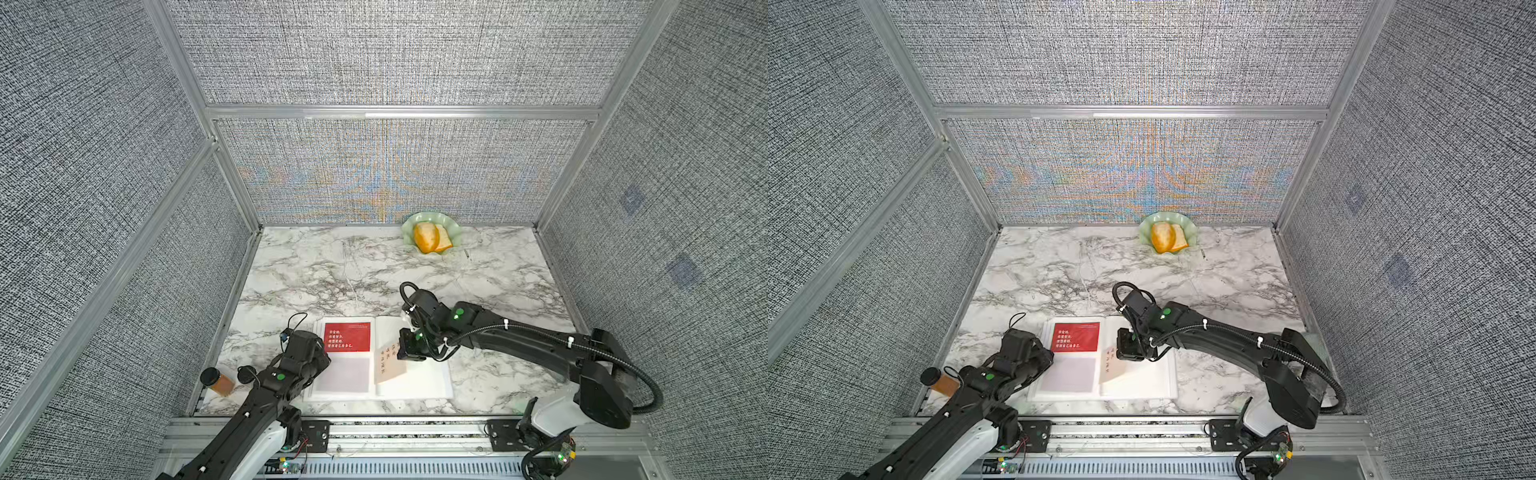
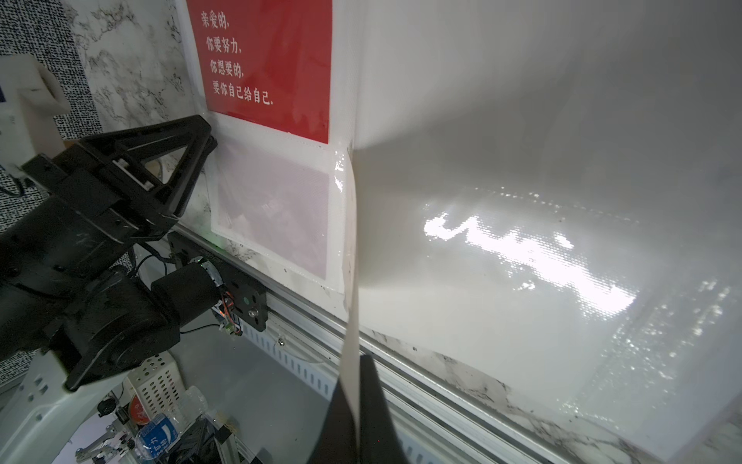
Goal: Place the photos into the photo albums
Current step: Insert the photo into the photo album.
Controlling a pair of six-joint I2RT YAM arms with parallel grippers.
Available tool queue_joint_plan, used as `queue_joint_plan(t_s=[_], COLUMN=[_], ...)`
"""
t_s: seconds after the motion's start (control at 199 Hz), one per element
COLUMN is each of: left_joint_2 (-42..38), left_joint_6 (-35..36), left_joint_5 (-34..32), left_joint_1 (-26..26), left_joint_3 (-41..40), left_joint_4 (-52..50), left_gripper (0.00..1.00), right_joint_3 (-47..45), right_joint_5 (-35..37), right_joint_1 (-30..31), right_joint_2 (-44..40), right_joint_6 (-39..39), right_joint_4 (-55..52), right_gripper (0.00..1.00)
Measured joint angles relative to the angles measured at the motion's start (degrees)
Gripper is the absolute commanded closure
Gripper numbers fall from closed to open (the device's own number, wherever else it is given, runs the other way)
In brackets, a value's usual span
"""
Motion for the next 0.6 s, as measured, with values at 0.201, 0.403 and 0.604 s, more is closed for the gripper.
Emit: queue_joint_plan(t_s=[0.201,0.403,0.604], left_joint_2=[-2.86,-3.74,-3.72], left_joint_6=[0.02,0.02,0.00], left_joint_5=[0.02,0.07,0.20], left_joint_1=[0.00,0.00,0.00], left_joint_3=[-0.81,-1.36,-1.14], left_joint_4=[-1.07,-0.96,-1.22], left_gripper=[0.67,0.67,0.67], right_joint_3=[-0.07,-0.96,-2.16], right_joint_5=[0.68,0.66,0.81], right_joint_1=[0.11,0.76,1.29], right_joint_2=[-0.24,-0.31,-0.17], right_joint_6=[0.02,0.04,0.42], right_joint_4=[-0.28,-0.20,0.74], right_gripper=[1.00,1.00,1.00])
